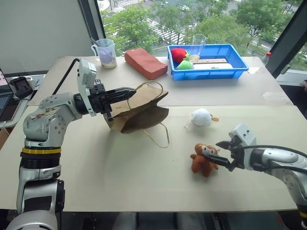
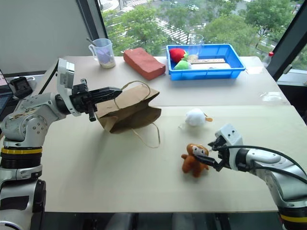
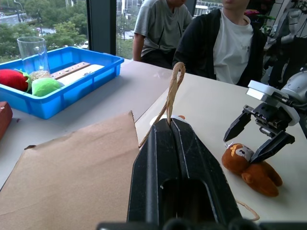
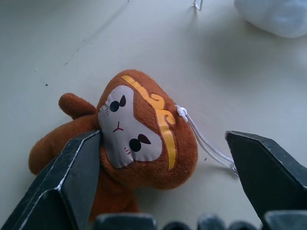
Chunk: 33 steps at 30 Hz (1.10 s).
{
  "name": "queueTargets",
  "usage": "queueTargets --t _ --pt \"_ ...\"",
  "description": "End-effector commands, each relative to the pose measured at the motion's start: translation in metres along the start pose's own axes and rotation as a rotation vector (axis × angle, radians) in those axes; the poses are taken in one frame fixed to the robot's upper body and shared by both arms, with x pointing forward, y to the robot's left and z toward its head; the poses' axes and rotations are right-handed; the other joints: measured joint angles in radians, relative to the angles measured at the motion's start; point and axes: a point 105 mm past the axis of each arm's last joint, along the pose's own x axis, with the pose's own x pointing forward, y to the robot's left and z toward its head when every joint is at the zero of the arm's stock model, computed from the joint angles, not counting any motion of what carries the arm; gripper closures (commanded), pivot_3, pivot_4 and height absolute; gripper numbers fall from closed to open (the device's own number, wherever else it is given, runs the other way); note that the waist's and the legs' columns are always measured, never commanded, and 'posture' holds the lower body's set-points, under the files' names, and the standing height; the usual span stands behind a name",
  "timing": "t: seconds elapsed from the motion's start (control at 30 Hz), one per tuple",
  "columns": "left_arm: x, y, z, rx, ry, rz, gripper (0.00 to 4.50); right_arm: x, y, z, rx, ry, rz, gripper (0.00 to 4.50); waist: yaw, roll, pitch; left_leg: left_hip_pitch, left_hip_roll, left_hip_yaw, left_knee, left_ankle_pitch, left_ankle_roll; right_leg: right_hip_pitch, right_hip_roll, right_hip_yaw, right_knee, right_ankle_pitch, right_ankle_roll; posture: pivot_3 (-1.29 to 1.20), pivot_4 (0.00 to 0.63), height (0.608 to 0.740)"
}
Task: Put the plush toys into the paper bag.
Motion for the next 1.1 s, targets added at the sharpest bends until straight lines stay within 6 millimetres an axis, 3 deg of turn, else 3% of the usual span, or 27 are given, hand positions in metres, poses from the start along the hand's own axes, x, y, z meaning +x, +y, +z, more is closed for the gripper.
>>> queueTargets --t 0.03,0.27,0.37,0.47,0.53,0.63,0.9,1.1 --pt "0.001 -0.001 0.013 0.048 -0.013 -0.004 4.5 0.0 -0.002 -0.001 0.011 -0.015 -0.003 1.18 0.001 0.0 0.0 0.0 0.0 0.0 0.0 0.0 0.0 0.0 0.0 0.0 0.0 0.0 0.0 0.0 0.15 0.74" --pt "-0.002 0.0 0.013 0.048 -0.008 0.005 4.5 -0.004 0.005 0.004 0.018 -0.046 0.051 3.59 0.005 0.0 0.0 0.0 0.0 0.0 0.0 0.0 0.0 0.0 0.0 0.0 0.0 0.0 0.0 0.0 0.15 0.74" --pt "-0.001 0.0 0.013 0.047 -0.01 0.006 4.5 -0.006 0.027 0.034 0.012 -0.126 0.181 4.49 0.004 0.0 0.0 0.0 0.0 0.0 0.0 0.0 0.0 0.0 0.0 0.0 0.0 0.0 0.0 0.0 0.15 0.74" --pt "0.0 0.001 0.013 0.048 -0.011 0.004 4.5 -0.001 0.047 0.073 0.024 -0.247 0.271 4.49 -0.006 0.0 0.0 0.0 0.0 0.0 0.0 0.0 0.0 0.0 0.0 0.0 0.0 0.0 0.0 0.0 0.15 0.74" --pt "0.0 0.001 0.013 0.049 -0.011 0.003 4.5 0.002 0.053 0.087 0.036 -0.287 0.284 4.49 -0.005 0.0 0.0 0.001 0.001 0.0 0.0 0.0 0.0 0.0 0.001 0.0 0.001 0.0 0.0 0.0 0.15 0.74" --pt "0.002 0.001 0.015 0.055 -0.014 -0.003 4.5 0.024 0.06 0.112 0.068 -0.338 0.264 4.49 0.002 0.0 0.0 0.0 0.001 -0.002 0.0 0.0 0.0 0.0 0.001 -0.001 0.001 0.0 0.0 0.0 0.15 0.74" --pt "0.006 -0.002 0.018 0.066 -0.023 -0.028 4.5 0.091 0.072 0.14 0.103 -0.332 0.183 4.49 -0.003 0.0 0.0 -0.001 0.0 -0.002 -0.001 0.0 0.0 -0.002 0.001 -0.001 0.004 0.0 0.0 0.0 0.15 0.74" --pt "0.006 -0.003 0.017 0.067 -0.014 -0.037 4.5 0.123 0.081 0.16 0.141 -0.34 0.18 4.49 -0.009 0.001 0.0 -0.001 0.0 -0.002 -0.002 0.001 -0.001 -0.003 0.001 -0.001 0.006 0.0 0.0 0.0 0.15 0.74"
